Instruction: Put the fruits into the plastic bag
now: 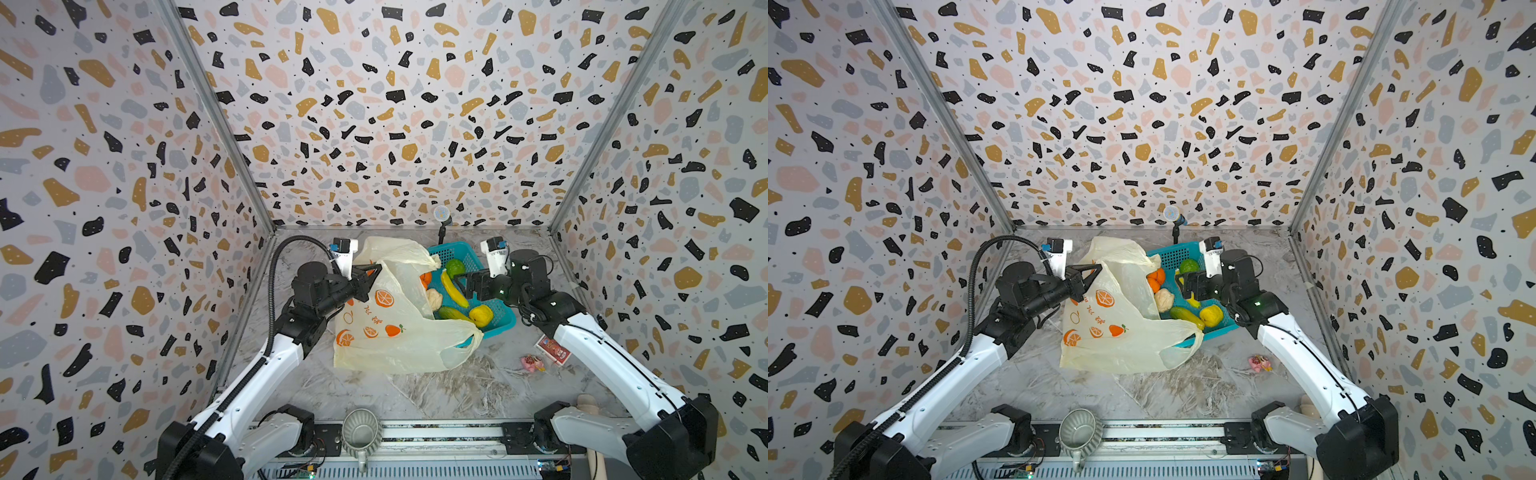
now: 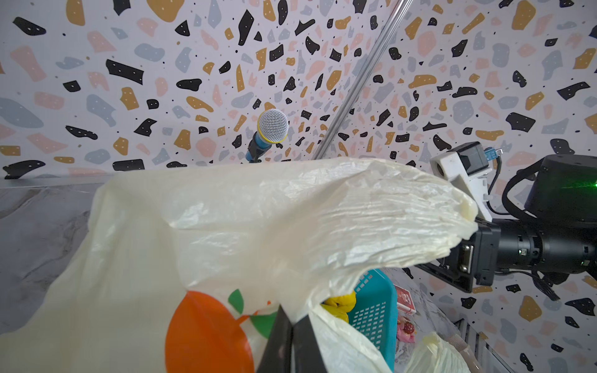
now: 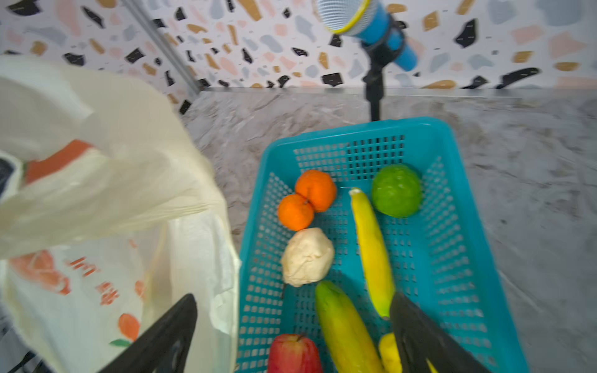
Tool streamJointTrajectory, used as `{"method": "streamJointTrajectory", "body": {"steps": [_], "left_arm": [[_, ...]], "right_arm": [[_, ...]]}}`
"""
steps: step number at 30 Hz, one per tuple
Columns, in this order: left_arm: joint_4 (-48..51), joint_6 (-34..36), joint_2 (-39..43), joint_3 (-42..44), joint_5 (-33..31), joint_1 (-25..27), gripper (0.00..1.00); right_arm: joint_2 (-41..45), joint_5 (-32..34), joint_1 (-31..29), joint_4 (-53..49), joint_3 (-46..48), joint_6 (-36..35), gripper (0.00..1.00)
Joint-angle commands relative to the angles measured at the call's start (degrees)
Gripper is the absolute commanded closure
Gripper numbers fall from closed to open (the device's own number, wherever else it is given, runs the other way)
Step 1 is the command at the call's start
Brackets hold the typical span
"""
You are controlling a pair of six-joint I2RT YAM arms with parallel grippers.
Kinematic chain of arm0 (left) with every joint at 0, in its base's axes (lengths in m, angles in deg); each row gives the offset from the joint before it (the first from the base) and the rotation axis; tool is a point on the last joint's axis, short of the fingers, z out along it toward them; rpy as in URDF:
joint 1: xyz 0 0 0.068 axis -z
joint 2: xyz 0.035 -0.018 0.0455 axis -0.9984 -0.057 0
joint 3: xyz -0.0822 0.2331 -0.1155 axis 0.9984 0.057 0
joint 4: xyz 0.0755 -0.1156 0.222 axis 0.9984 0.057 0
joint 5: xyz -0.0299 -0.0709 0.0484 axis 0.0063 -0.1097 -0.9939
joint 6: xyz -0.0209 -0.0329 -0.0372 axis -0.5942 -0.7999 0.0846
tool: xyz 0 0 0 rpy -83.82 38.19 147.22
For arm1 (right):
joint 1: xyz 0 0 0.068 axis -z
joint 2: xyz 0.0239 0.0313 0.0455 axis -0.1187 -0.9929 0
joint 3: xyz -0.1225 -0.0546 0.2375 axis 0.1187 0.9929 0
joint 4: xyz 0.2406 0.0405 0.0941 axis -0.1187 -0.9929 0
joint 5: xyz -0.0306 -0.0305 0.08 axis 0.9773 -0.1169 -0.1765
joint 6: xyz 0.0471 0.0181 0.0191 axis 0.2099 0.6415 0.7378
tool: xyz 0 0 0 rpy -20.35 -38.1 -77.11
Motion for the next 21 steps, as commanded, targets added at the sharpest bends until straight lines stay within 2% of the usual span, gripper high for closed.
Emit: {"method": "streamJointTrajectory", "body": {"steps": [1,7,12,14,17,19,21], "left_arm": [[-0.67,1.32,1.16,-0.18,1.52,-0.39,1.0],[0.03,0.46,1.51,0.25,1.79,-0.33,1.0],[0.04,0.19,1.51,0.43,3.47,-0.24,1.0],[0.66,0.6,1.59,0.35,4.55,-0.24,1.0],[1.92,1.29,2.01,0.43,6.12,-0.24,1.0],[2.99,2.12,2.31,0.76,6.95,-0.24,1.0],[4.4,3.18,2.65,0.95,6.81,-0.26,1.0]], "right_arm": [[1.7,-7.44,-2.13,6.81,0.79,-1.2,0.07],[-2.21,-7.35,-7.98,10.39,-1.2,-2.57,0.06],[-4.81,-5.18,-9.07,16.85,-2.23,-0.81,0.07],[-5.81,-3.17,-9.3,19.14,-2.88,-0.62,0.12],[-7.14,-0.41,-9.31,22.57,-3.74,-1.02,0.39],[-7.95,-0.82,-9.3,24.07,-4.86,-1.75,0.6],[-8.71,-2.05,-9.32,24.39,-6.17,-2.64,0.87]]}}
